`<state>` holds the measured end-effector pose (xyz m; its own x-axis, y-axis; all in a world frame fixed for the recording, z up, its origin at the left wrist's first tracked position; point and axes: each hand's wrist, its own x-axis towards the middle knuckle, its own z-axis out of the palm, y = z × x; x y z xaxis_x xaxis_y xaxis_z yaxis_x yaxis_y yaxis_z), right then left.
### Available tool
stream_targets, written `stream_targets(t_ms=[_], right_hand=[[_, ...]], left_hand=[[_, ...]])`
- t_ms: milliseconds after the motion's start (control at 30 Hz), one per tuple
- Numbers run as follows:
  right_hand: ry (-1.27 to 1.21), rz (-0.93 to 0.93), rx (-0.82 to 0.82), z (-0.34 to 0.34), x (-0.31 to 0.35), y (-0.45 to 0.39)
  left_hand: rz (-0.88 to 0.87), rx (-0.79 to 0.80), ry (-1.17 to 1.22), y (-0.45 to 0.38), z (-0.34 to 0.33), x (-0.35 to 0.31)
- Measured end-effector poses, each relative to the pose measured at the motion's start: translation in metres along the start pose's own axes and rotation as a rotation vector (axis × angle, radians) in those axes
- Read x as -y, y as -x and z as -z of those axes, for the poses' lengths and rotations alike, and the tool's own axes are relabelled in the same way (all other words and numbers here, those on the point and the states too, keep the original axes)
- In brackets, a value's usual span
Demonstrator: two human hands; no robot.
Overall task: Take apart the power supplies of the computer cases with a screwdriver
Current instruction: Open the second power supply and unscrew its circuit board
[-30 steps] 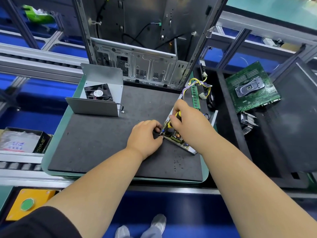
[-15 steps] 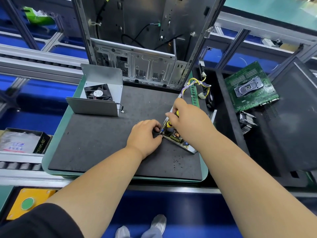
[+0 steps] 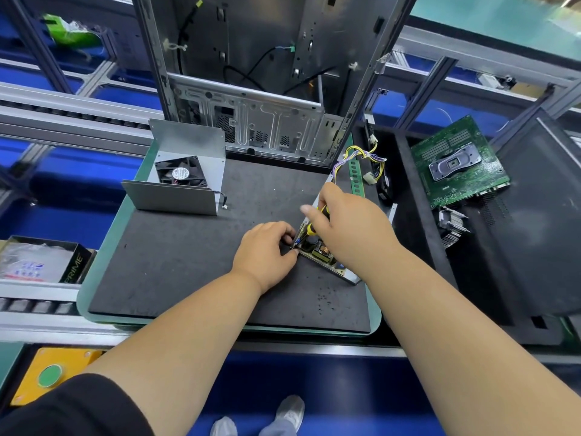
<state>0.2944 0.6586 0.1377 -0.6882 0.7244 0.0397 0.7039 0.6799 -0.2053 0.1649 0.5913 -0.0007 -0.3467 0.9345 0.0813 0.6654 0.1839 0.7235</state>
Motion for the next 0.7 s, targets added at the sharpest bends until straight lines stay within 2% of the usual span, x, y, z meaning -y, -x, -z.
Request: stream_targets(t_ms=[333,533,700], right_hand=[[-0.286,-0.061,0.005,0.0028,0.0018,-0.0007],[-0.035,-0.028,-0.004,0.0028,0.0060,-0.0020],[-0.178,-0.077,0.012,-0.0010,0.0094,0.0005]], left_hand=[[0.004,0.001,-0.003,-0.0007,0.0001,0.0006],[0.000,0.012,0.005,-0.0022,-0.0004,-0.0003],[0.005,0.008,0.003,-0.0012,0.0009,0.0016]])
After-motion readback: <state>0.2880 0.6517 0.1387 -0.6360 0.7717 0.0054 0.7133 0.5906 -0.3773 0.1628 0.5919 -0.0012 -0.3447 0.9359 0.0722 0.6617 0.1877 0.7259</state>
